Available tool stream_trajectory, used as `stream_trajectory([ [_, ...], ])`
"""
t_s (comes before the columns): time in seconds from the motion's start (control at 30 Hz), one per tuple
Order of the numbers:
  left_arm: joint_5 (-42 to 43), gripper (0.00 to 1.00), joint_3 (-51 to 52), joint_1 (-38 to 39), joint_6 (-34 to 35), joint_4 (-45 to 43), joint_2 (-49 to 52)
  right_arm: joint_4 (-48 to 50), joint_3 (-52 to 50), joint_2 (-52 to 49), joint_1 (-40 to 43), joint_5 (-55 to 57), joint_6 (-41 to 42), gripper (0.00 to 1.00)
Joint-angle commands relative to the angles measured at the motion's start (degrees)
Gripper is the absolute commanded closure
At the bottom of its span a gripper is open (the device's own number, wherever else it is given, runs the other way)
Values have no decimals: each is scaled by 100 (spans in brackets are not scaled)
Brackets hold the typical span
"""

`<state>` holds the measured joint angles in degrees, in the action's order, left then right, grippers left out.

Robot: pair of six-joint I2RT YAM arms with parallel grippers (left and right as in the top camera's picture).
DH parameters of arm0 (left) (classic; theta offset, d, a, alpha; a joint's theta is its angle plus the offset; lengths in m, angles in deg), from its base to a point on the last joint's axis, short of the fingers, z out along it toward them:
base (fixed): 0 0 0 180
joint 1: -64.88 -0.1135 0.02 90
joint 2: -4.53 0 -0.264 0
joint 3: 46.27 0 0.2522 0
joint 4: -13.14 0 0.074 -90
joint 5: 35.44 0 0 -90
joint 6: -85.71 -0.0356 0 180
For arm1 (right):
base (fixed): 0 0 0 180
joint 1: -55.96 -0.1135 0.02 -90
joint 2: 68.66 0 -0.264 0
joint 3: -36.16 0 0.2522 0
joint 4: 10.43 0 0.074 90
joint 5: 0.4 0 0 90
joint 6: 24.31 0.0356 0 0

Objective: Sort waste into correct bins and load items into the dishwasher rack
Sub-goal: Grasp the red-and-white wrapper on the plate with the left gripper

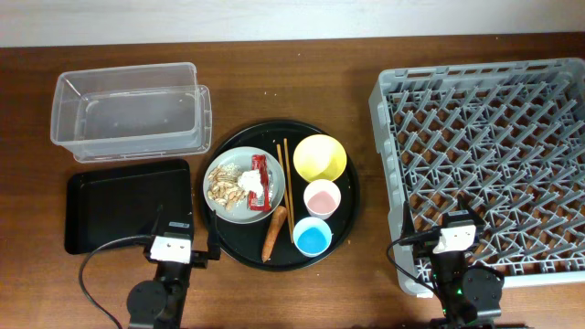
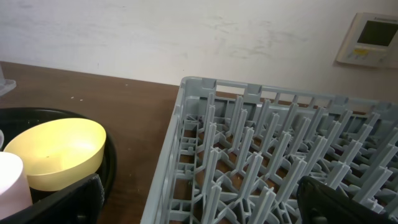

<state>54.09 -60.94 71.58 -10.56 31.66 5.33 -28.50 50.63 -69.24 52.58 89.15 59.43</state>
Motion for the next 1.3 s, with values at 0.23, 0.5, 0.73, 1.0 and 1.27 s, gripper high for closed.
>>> stream_trajectory([
  [0.23, 46, 1, 39, 22, -72, 0, -13, -20, -39, 37, 11, -37, -17, 2],
  [0.5, 66, 1, 39, 22, -68, 2, -13, -20, -39, 11, 11, -35, -15, 2],
  [0.73, 66, 1, 37, 22, -68, 2, -13, -20, -39, 11, 11, -28, -15, 2],
  [1.0, 68, 1, -35, 24, -46, 22, 289, -48, 175, -754, 11, -13, -15, 2],
  [1.27, 68, 1, -2424, 24, -46, 702, 3309, -951, 2507, -3635, 11, -39, -13, 2],
])
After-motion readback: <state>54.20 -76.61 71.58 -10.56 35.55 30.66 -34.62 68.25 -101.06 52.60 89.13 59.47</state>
